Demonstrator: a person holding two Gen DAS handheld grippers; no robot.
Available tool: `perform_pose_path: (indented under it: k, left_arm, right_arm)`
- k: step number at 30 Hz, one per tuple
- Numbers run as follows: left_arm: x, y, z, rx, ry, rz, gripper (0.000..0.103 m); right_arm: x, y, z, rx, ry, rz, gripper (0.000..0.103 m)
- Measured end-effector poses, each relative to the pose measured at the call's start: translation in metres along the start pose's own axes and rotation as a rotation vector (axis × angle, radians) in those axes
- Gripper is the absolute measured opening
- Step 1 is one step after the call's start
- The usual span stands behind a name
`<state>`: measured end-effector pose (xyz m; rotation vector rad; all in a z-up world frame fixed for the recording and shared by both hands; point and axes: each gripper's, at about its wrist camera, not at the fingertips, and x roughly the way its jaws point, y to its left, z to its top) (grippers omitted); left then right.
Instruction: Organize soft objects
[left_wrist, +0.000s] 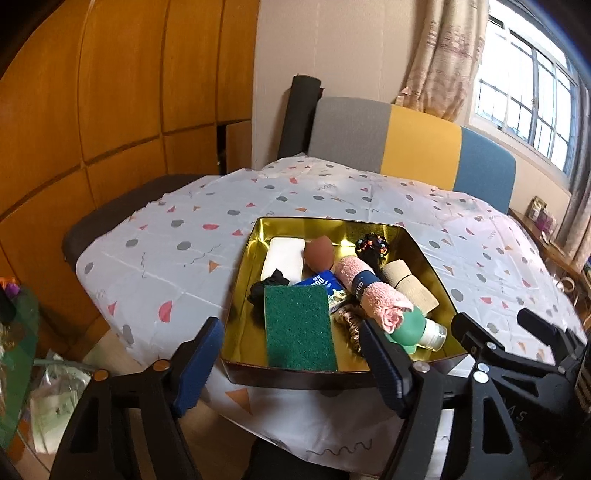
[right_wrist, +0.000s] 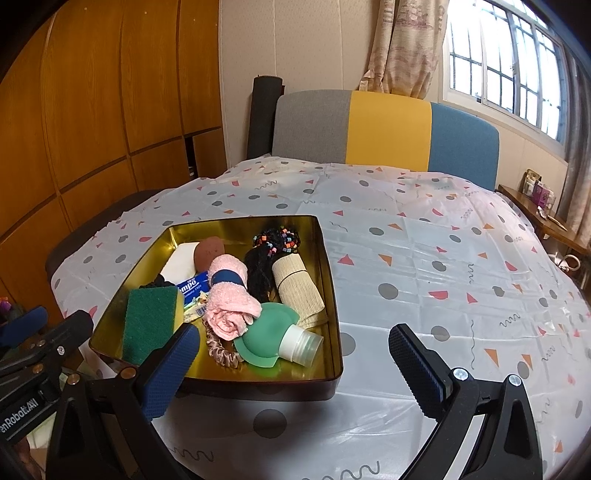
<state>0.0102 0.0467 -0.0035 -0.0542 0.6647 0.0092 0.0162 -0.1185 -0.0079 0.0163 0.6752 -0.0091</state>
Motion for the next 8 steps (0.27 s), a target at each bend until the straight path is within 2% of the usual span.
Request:
perform_pose_path:
  k: [3, 5, 8]
  left_arm:
    - [-0.0026, -0.0015, -0.0002, 0.025, -0.042, 0.009, 0.059]
    - [-0.0011, -0.0007, 0.0013, 0.025, -0.042, -0.002, 0.058]
    - [0.0022, -0.0005, 0.0030, 0.041, -0.032, 0.024, 0.058]
  right_arm:
    - [0.0054, -0.0012, -0.0007, 0.001, 0.014, 0.002, 0.103]
    - [0.0077, -0.0018, -0.0015, 0.001, 0.021, 0.000, 0.103]
    - [0.0111, -0.0049, -0.0018, 0.010, 0.027, -0.001, 0.103]
